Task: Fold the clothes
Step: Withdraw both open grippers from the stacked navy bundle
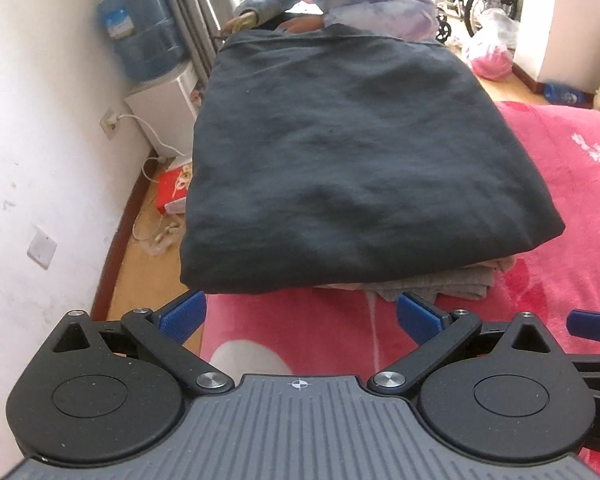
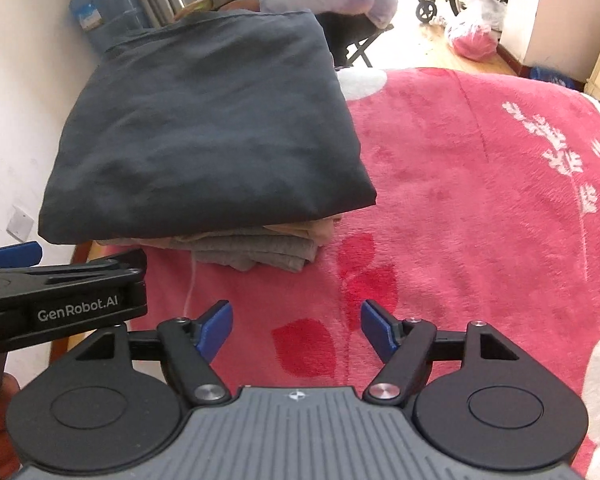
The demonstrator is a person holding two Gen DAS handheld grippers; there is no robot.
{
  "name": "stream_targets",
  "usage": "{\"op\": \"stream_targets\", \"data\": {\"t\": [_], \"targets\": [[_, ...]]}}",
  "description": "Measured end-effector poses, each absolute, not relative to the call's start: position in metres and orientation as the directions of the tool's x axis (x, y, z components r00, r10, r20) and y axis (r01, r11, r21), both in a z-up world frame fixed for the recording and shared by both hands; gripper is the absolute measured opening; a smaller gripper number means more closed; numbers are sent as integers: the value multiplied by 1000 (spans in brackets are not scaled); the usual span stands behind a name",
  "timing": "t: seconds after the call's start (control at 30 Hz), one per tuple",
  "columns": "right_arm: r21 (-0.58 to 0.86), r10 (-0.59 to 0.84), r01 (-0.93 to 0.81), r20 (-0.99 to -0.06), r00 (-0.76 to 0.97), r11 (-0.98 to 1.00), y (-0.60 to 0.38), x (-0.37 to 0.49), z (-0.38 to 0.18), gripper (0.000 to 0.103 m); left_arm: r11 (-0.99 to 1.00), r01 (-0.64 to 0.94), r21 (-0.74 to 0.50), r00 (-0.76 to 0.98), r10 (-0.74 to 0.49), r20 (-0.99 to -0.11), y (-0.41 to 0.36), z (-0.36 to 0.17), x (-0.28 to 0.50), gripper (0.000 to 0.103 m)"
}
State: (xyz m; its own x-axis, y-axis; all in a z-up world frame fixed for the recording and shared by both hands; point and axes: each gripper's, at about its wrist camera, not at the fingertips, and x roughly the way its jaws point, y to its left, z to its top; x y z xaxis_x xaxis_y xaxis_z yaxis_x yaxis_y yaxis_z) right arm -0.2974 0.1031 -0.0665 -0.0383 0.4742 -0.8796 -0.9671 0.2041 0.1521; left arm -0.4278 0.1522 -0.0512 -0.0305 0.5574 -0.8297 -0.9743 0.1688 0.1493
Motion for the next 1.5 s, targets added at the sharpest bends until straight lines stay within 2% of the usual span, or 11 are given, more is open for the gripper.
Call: {"op": "stream_targets", "data": {"t": [0.37,1.5], "targets": [[131,451,-950,-893,12,285,103,-285,-70,75,167,-971,169,-48,558,-828,154,-55,-428,102],[98,431,-968,-902,11,230,106,-299,-71,76,191,-966,172,-30,581,-813,154,-54,-429,102]]}}
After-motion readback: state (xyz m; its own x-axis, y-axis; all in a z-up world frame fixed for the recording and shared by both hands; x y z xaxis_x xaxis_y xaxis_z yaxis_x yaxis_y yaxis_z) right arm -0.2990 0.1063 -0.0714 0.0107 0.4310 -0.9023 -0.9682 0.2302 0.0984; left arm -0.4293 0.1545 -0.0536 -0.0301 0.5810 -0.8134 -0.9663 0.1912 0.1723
